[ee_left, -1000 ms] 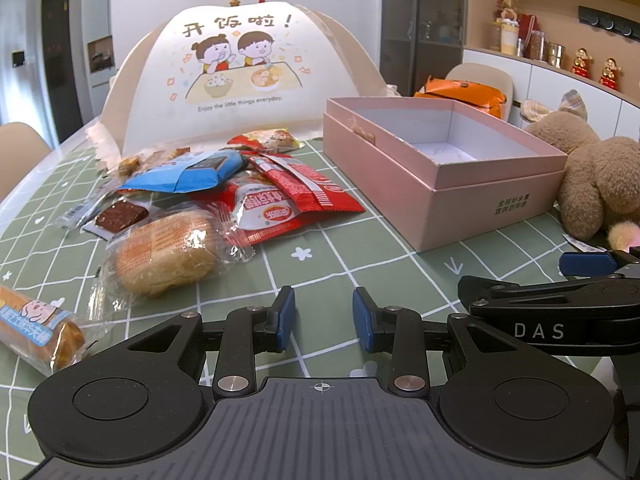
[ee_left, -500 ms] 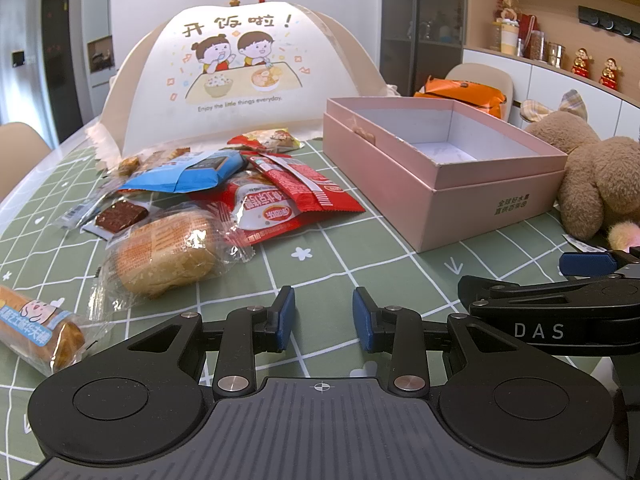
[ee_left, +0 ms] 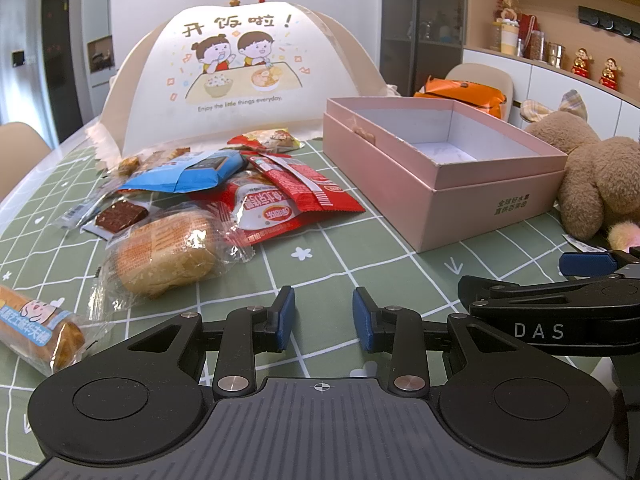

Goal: Organize snacks

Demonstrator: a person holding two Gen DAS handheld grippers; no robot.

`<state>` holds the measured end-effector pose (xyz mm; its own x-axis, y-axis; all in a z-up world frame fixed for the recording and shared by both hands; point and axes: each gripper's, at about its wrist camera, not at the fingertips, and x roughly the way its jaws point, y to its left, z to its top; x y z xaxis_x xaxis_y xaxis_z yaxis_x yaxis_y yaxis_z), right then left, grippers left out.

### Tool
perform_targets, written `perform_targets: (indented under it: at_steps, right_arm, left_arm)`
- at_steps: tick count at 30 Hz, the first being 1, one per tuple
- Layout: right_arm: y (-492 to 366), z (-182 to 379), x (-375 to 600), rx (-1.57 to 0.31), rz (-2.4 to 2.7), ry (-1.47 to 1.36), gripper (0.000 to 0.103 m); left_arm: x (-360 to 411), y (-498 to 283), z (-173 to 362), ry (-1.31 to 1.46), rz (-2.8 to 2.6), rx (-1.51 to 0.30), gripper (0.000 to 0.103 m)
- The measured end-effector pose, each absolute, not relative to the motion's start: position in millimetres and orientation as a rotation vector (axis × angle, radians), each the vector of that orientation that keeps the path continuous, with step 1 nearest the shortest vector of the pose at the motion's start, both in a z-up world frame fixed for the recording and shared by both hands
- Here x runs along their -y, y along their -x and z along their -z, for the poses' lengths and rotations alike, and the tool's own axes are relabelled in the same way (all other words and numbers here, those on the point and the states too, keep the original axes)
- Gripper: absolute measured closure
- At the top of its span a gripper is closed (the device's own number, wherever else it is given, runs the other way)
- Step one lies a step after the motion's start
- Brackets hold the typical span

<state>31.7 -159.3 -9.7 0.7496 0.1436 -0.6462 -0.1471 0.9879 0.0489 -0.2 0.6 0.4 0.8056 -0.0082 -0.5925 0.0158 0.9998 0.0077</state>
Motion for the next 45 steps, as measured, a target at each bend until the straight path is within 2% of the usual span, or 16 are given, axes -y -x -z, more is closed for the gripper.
perform_targets:
  at_steps: [33,37,41,45]
  right_arm:
    - [-36,6,160,-0.743,-0.209,0.027,0.000]
    - [-42,-1,164,-0.842,-0.282,0.071,0.000]
    - [-39,-4,166,-0.892,-0.268,0.075,0.000]
    - [-37,-5,161,-0.898,-0.244,0.068,0.000]
  left_arm:
    - [-4,3,-4,-0.004,-0.004,-0.666,0.065]
    - [-43,18,-31,0.245,-0.021,-0.776,0.064]
    - [-106,43,-60,0.412,-0.302,-0.707,0.065]
    - [-186,51,-54,0.681,-0.562,-0.728,0.066]
